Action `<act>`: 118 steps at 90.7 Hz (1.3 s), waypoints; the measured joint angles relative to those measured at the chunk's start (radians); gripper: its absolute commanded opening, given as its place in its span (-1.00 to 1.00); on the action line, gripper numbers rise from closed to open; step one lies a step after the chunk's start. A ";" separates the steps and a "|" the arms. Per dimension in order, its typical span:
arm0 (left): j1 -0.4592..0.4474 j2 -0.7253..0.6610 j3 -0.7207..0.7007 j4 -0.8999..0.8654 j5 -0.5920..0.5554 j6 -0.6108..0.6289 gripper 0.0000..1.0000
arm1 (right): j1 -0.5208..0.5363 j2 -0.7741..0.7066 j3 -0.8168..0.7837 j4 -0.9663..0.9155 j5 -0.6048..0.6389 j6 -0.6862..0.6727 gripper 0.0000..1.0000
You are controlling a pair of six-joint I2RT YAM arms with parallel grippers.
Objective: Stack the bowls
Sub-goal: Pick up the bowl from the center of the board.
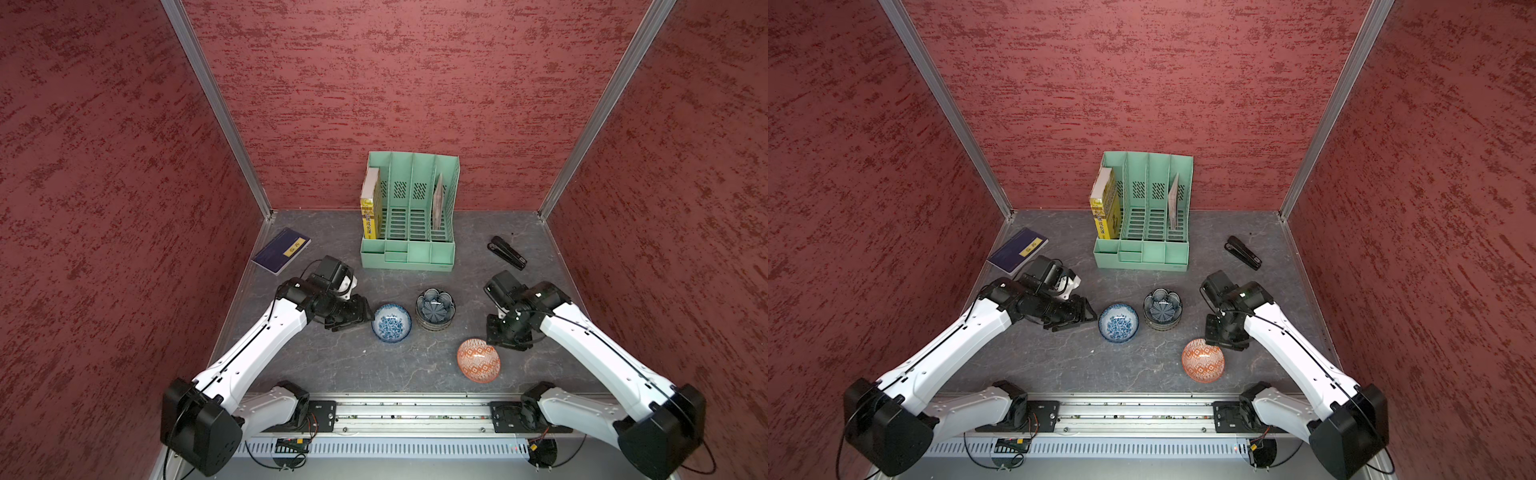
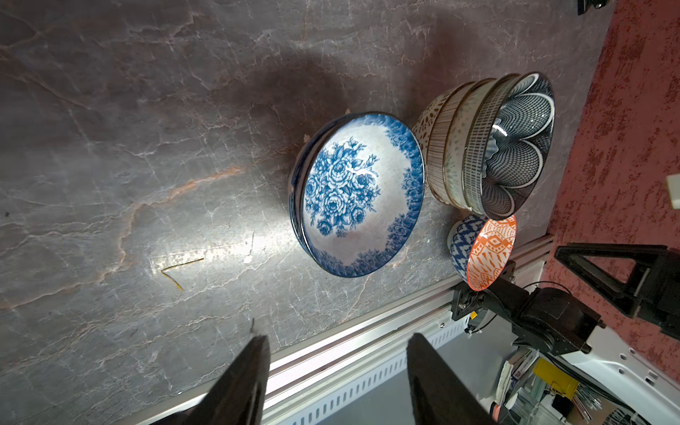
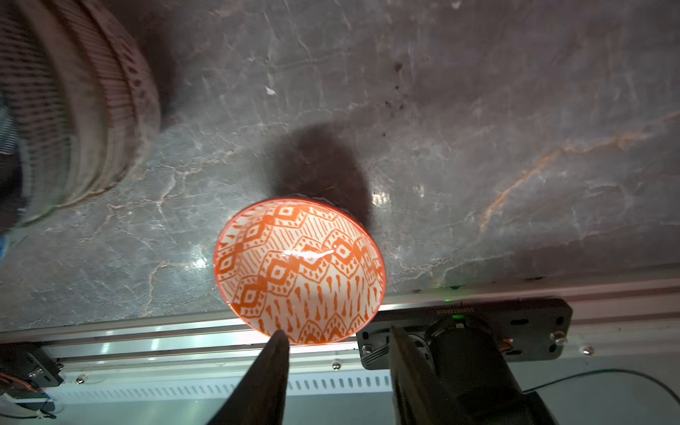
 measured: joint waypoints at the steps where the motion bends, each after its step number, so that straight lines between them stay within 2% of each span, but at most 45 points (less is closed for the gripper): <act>1: 0.000 0.000 -0.003 0.000 0.001 0.002 0.25 | 0.000 -0.005 -0.009 0.000 0.000 0.005 -0.10; 17: 0.000 -0.001 -0.030 0.002 0.028 0.017 0.25 | 0.000 -0.061 -0.102 0.004 0.002 0.084 -0.13; 39: 0.000 -0.015 -0.034 0.012 0.055 0.031 0.25 | 0.000 -0.064 -0.188 0.055 -0.012 0.135 -0.25; 96: -0.005 -0.027 -0.035 0.012 0.052 0.031 0.23 | 0.000 -0.020 -0.254 0.198 -0.010 0.152 -0.62; 118: -0.006 -0.027 -0.035 0.012 0.049 0.031 0.23 | 0.000 -0.008 -0.254 0.220 -0.005 0.150 -0.64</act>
